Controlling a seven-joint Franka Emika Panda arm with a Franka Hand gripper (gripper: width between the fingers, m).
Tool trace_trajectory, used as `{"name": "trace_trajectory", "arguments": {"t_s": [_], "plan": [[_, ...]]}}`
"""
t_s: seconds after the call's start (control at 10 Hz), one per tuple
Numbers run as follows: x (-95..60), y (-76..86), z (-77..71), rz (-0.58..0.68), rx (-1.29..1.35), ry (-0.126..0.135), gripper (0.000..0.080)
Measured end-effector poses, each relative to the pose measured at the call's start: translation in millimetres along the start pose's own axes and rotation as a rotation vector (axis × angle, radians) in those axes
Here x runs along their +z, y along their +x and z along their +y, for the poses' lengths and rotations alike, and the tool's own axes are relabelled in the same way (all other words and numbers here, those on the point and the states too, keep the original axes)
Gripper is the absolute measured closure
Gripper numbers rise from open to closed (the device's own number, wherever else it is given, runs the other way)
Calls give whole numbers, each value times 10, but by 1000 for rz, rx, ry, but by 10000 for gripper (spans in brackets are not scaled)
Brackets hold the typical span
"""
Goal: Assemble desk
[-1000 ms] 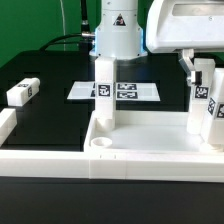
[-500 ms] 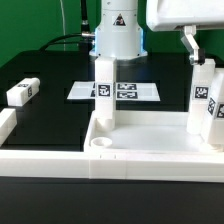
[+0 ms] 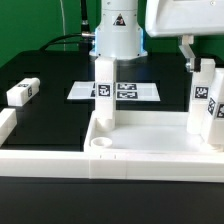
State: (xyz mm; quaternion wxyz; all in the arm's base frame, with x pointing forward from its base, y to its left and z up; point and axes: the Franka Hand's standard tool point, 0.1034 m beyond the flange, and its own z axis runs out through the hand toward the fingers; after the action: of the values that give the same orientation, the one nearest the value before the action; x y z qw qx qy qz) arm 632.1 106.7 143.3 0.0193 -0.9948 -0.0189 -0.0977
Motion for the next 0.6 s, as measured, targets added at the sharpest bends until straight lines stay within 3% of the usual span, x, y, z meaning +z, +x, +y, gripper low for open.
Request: {"name": "trace_trajectory", "arguments": {"t_s": [0.4, 0.6], "plan": [[104, -26, 4, -242, 4, 1, 150], [165, 2, -4, -231, 1, -2, 150]]}}
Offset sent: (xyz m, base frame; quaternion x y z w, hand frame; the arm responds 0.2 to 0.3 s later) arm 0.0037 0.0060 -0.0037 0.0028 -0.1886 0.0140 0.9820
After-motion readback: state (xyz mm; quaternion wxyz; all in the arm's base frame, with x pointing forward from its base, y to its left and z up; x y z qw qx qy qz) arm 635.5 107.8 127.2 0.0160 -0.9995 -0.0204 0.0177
